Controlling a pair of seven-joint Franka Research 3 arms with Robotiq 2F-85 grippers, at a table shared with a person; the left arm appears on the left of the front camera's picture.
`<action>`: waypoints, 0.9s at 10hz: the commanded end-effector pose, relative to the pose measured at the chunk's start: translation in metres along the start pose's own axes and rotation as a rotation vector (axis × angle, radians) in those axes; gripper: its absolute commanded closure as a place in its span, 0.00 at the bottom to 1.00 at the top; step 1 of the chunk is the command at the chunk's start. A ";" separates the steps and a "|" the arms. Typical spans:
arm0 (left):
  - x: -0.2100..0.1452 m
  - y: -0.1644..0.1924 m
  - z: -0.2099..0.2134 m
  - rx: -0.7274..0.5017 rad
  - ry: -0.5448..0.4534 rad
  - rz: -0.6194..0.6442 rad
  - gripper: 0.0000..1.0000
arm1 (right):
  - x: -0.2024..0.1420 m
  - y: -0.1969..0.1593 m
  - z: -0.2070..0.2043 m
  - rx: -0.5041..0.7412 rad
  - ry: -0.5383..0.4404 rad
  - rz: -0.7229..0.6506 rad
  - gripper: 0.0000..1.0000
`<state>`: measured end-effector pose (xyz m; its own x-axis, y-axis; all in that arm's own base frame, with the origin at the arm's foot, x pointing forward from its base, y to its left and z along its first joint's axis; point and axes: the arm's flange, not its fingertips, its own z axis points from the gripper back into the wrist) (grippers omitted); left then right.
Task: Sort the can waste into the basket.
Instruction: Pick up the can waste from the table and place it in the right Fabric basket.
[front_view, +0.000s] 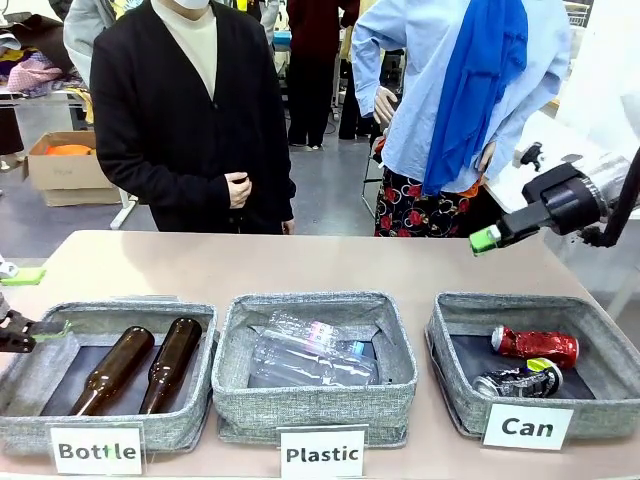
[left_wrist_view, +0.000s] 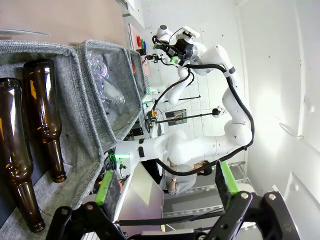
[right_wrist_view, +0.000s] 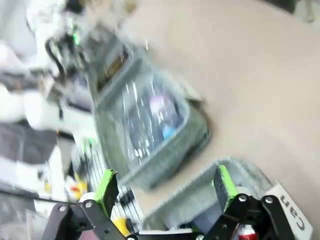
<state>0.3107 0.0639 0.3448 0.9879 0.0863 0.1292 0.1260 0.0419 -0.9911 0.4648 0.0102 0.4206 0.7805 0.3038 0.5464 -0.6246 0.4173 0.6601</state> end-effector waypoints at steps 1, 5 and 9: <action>-0.001 -0.002 -0.001 0.002 -0.009 0.009 0.00 | 0.000 -0.006 0.002 0.035 -0.145 -0.074 0.00; -0.001 -0.002 -0.001 0.002 -0.009 0.009 0.00 | 0.001 -0.023 -0.007 0.059 -0.086 -0.134 0.00; -0.001 -0.002 -0.001 0.002 -0.009 0.009 0.00 | -0.006 -0.021 -0.007 0.044 -0.107 -0.099 0.00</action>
<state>0.3107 0.0639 0.3448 0.9878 0.0863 0.1293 0.1261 0.0420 -0.9911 0.4771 0.0062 0.3956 0.8360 0.1756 0.5199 -0.5431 0.3995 0.7385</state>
